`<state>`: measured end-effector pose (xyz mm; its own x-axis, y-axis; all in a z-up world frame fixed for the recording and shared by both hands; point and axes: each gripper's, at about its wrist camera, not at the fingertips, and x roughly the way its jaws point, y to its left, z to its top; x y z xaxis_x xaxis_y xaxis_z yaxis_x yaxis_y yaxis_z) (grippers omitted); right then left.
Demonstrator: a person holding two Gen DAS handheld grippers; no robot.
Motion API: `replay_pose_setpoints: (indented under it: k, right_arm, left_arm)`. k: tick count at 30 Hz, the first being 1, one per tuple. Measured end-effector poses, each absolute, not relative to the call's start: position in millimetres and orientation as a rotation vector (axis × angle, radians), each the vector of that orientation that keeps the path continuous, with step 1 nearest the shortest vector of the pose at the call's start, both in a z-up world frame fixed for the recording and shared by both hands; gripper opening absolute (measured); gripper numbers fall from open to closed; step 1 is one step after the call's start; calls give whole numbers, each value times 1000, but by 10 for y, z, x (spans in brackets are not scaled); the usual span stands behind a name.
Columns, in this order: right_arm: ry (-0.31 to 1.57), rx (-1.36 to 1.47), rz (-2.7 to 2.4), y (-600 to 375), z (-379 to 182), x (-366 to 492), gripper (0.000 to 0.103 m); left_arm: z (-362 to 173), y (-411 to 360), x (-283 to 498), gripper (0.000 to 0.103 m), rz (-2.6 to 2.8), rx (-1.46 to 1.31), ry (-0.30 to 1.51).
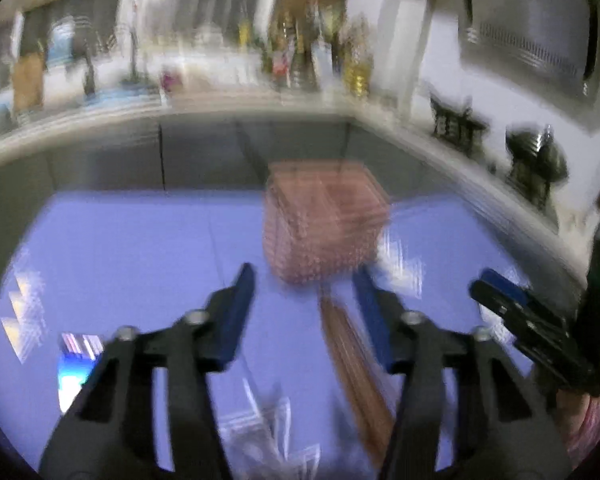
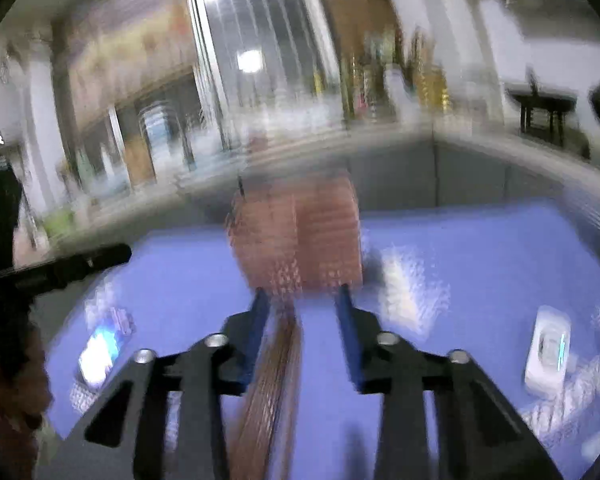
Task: Organize utensils
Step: 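Bring both open tools back to the chopstick bundle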
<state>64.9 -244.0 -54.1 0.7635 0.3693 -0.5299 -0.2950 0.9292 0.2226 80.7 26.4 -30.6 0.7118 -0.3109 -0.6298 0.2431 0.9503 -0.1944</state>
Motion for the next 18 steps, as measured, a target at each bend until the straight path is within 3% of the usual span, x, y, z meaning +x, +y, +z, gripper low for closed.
replay_pose_setpoints:
  k: [3, 7, 18]
  right_arm:
    - [791, 87, 396, -2317, -1077, 558, 22]
    - [885, 22, 423, -2140, -1367, 462, 21]
    - [911, -34, 366, -2163, -1447, 495, 21]
  left_arm:
    - [-917, 80, 777, 26, -363, -107, 900]
    - [-1353, -154, 716, 26, -404, -114, 1024]
    - [-1455, -336, 737, 26, -349, -10, 1005]
